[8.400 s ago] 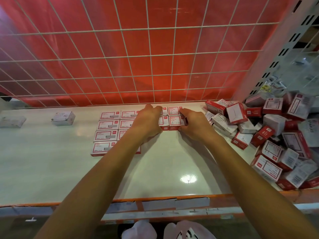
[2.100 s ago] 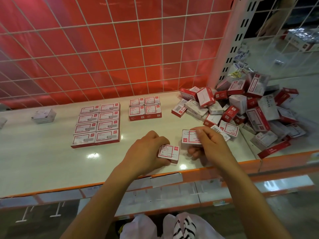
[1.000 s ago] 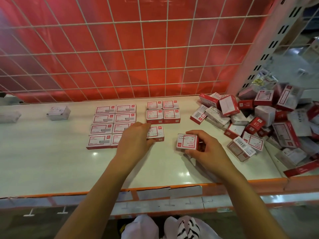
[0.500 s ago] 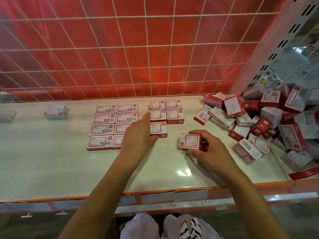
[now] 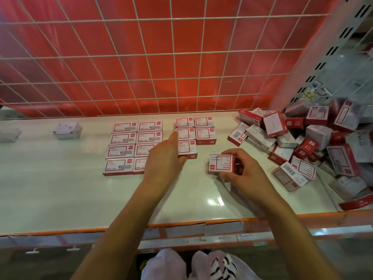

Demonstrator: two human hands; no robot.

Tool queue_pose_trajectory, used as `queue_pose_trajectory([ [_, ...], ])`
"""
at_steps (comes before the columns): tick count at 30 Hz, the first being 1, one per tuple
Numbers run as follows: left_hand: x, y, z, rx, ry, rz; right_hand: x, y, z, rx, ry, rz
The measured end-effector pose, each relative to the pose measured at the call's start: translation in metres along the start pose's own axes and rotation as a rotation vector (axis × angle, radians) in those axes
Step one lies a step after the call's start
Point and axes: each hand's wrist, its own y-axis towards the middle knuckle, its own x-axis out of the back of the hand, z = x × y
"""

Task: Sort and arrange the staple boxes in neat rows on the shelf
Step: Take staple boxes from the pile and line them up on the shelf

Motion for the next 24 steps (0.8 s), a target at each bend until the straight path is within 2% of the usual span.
queue_pose_trajectory([
  [4,0.006,-0.011,-0.012,0.012,0.099,-0.099,0.004,-0.006,0.007,0.028,0.127,0.057],
  [6,0.012,-0.015,-0.023,-0.026,-0.063,-0.077,0.007,-0.009,0.013,0.047,0.213,0.098],
  [9,0.021,-0.020,-0.039,-0.091,-0.339,0.090,0.010,-0.010,0.021,0.099,0.304,0.164],
  [12,0.025,-0.023,-0.048,-0.096,-0.428,0.251,0.011,-0.007,0.023,0.097,0.320,0.197],
  [15,0.027,-0.024,-0.050,-0.094,-0.440,0.271,0.009,-0.003,0.023,0.059,0.341,0.164],
  [19,0.029,-0.024,-0.051,-0.015,-0.546,0.243,0.005,-0.002,0.022,0.049,0.394,-0.011],
  [24,0.022,-0.029,-0.050,0.100,-0.717,0.207,0.003,-0.001,0.019,0.153,0.241,-0.069],
])
